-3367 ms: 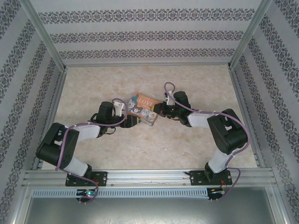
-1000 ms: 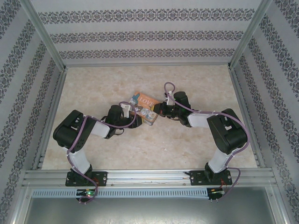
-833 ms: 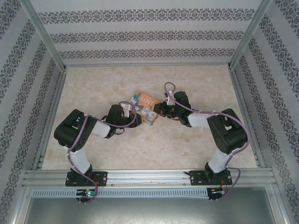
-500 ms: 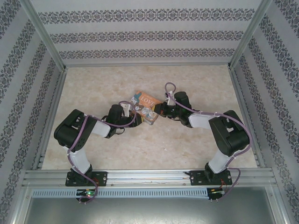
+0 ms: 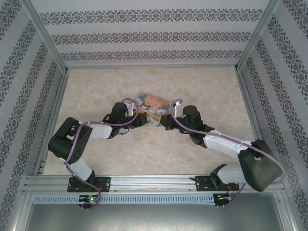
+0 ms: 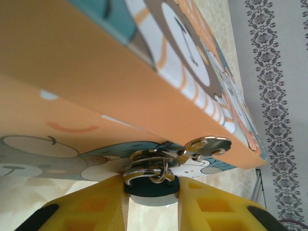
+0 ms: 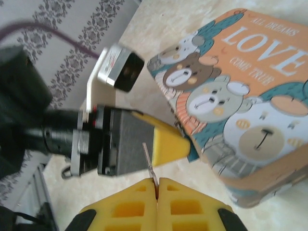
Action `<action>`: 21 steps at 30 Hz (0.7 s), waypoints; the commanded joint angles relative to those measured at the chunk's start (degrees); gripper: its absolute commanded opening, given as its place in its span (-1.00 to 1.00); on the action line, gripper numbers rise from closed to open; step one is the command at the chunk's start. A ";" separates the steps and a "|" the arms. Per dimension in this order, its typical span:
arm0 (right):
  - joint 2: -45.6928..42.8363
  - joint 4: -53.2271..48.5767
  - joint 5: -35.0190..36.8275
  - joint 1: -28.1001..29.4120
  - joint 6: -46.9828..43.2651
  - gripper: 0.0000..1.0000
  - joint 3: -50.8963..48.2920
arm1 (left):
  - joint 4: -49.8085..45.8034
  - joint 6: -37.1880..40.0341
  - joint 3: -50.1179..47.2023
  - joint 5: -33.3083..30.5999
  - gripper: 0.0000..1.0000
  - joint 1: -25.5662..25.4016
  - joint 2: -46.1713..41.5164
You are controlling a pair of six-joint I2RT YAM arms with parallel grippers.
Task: Unlock a padlock with a key
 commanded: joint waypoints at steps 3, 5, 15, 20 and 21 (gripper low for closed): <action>-2.92 0.31 12.57 5.62 -8.04 -1.00 -4.70 | -5.16 -3.44 3.85 2.64 -0.43 -0.82 -2.25; -2.46 0.86 16.33 8.14 -9.48 -1.00 -5.64 | -6.15 -4.20 4.75 2.79 -0.43 -0.81 -2.25; 3.71 5.92 28.54 14.22 -11.04 -1.00 -6.55 | -10.16 -6.49 6.73 2.31 -0.43 -0.81 -2.14; 6.03 7.26 31.01 14.84 -11.52 -1.00 -5.89 | -10.95 -7.20 7.58 3.32 -0.44 -0.83 -1.59; 6.37 7.19 31.40 14.93 -11.64 -1.00 -5.71 | -10.84 -7.37 7.72 3.42 -0.44 -0.79 -1.47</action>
